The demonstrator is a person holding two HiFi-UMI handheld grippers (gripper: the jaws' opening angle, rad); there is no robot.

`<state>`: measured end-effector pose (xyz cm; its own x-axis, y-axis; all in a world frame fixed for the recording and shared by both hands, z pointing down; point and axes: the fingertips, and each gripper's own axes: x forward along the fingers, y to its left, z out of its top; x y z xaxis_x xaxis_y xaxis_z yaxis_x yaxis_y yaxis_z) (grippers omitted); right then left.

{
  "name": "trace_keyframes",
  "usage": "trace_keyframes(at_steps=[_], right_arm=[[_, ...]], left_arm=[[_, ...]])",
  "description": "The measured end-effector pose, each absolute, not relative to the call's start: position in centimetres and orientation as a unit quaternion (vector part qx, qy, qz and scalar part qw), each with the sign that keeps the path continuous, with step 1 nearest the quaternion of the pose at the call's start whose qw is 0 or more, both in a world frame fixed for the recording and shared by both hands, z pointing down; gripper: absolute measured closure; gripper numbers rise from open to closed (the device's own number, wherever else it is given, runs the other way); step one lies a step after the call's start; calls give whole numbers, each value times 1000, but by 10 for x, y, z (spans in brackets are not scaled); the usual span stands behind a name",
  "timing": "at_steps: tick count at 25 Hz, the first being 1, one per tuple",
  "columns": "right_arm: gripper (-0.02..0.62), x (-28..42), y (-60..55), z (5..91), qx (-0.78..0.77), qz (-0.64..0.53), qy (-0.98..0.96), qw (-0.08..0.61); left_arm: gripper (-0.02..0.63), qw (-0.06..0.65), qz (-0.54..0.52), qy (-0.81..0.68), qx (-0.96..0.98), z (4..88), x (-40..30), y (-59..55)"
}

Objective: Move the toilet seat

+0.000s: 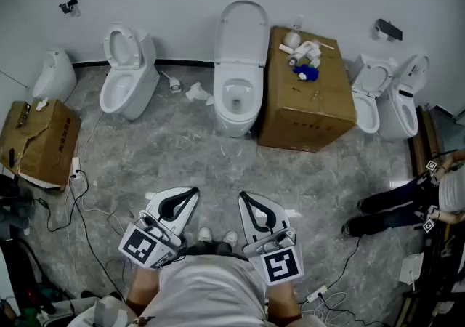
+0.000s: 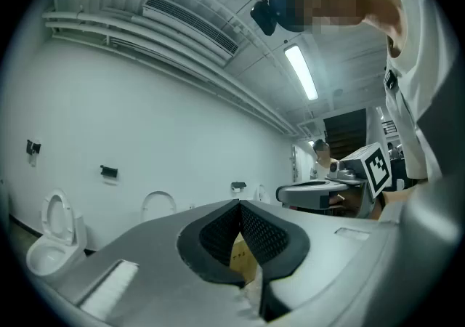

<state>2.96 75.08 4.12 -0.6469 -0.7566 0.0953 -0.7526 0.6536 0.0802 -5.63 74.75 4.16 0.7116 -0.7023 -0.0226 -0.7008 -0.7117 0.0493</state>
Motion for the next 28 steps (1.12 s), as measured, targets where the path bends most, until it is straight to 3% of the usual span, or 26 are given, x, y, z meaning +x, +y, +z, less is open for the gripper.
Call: trace_keyframes(at_steps=[16, 28], right_arm=[[597, 44, 733, 21, 405, -44, -913, 35], [597, 21, 630, 35, 418, -34, -906, 62]], left_arm=[[611, 10, -58, -385, 921, 18, -25, 730], [611, 15, -49, -367, 929, 31, -41, 622]])
